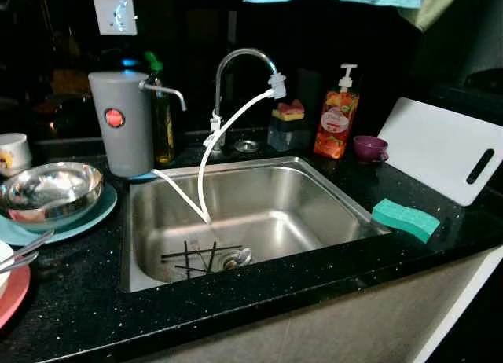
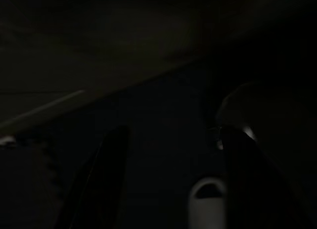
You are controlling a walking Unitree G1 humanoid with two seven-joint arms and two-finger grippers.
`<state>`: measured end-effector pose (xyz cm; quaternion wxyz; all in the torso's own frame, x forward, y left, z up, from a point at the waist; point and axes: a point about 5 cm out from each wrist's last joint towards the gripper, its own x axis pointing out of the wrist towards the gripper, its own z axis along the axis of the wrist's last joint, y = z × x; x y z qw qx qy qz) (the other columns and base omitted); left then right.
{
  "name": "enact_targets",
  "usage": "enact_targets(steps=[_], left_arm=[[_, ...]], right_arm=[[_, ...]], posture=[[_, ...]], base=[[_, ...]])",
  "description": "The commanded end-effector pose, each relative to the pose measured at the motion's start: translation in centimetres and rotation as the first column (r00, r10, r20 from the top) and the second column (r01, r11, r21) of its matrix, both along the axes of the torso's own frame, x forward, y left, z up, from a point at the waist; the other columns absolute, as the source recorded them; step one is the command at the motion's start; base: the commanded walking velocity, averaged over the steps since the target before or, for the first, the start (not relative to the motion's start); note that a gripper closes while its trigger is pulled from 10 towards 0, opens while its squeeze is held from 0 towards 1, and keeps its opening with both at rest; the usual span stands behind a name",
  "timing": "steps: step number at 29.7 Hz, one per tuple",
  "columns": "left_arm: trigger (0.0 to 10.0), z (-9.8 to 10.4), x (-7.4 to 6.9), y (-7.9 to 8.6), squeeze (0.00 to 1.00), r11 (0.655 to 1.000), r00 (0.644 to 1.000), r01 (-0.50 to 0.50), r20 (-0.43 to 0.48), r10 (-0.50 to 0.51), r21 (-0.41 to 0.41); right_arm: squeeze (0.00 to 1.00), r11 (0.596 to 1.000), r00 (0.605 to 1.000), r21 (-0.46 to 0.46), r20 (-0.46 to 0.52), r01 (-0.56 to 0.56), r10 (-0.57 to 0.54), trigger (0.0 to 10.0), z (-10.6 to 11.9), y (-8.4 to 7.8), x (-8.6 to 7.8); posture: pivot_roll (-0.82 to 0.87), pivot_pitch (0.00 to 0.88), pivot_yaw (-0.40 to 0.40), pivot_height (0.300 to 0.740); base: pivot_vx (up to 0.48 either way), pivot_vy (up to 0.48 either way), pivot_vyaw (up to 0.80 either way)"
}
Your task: Kitchen organization
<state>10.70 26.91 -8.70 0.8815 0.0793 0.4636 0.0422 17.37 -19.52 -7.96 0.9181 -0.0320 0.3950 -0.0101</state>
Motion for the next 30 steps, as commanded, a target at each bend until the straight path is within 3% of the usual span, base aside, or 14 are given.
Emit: enact_targets(steps=[1, 4, 8, 17, 24, 27, 30], left_arm=[[10.0, -0.1, -0.2, -0.1, 0.0, 0.999, 1.0, -0.023, 0.007, 0.024, -0.024], [10.0, -0.1, -0.1, -0.3, 0.0, 0.999, 1.0, 0.025, -0.016, -0.026, -0.024], [10.0, 0.0, 0.4, -0.6, 0.0, 0.98, 0.979, 0.198, -0.043, -0.197, 0.012], [10.0, 0.3, 0.6, 0.0, 0.0, 0.983, 0.983, 0.184, -0.022, -0.183, 0.021], [10.0, 0.5, 1.1, -0.2, 0.0, 0.963, 0.963, 0.268, -0.021, -0.268, 0.02], [10.0, 0.6, 1.3, -0.3, 0.0, 0.942, 0.941, 0.336, -0.032, -0.336, 0.004], [10.0, 0.6, 1.3, -0.3, 0.0, 0.936, 0.936, 0.351, -0.038, -0.35, 0.003]], right_arm=[[0.0, 0.999, 0.999, -0.014, 0.013, -0.049, 0.049, 10.0, 0.3, 0.0, 0.5], [0.0, 0.999, 0.999, -0.032, 0.031, -0.03, 0.031, 10.0, 0.7, -0.8, 1.0], [0.0, 0.999, 0.998, -0.022, 0.055, -0.041, 0.042, 10.0, 0.9, -0.9, 1.2], [0.0, 0.992, 0.992, -0.031, 0.036, -0.122, 0.123, 10.0, 0.6, 0.3, 0.8], [0.0, 0.998, 0.996, -0.015, 0.066, -0.055, 0.056, 10.0, 0.9, 0.0, 1.4], [0.0, 0.982, 0.98, -0.04, 0.069, -0.185, 0.187, 10.0, 0.7, 1.0, 0.6], [0.0, 0.979, 0.978, -0.044, 0.067, -0.197, 0.199, 10.0, 0.7, 1.1, 0.5]], posture=[[0.08, 0.025, -0.118, 0.74], [0.08, 0.023, -0.119, 0.74], [0.1, 0.019, -0.118, 0.74], [0.09, 0.031, -0.121, 0.74], [0.08, 0.033, -0.101, 0.74], [0.08, 0.032, -0.092, 0.74], [0.08, 0.032, -0.092, 0.74]], base=[[0.0, 0.0, 0.0], [0.0, 0.0, 0.0], [0.0, 0.0, 0.0], [0.0, 0.0, 0.0], [0.0, 0.0, 0.0], [0.0, 0.0, 0.0], [0.0, 0.0, 0.0]])
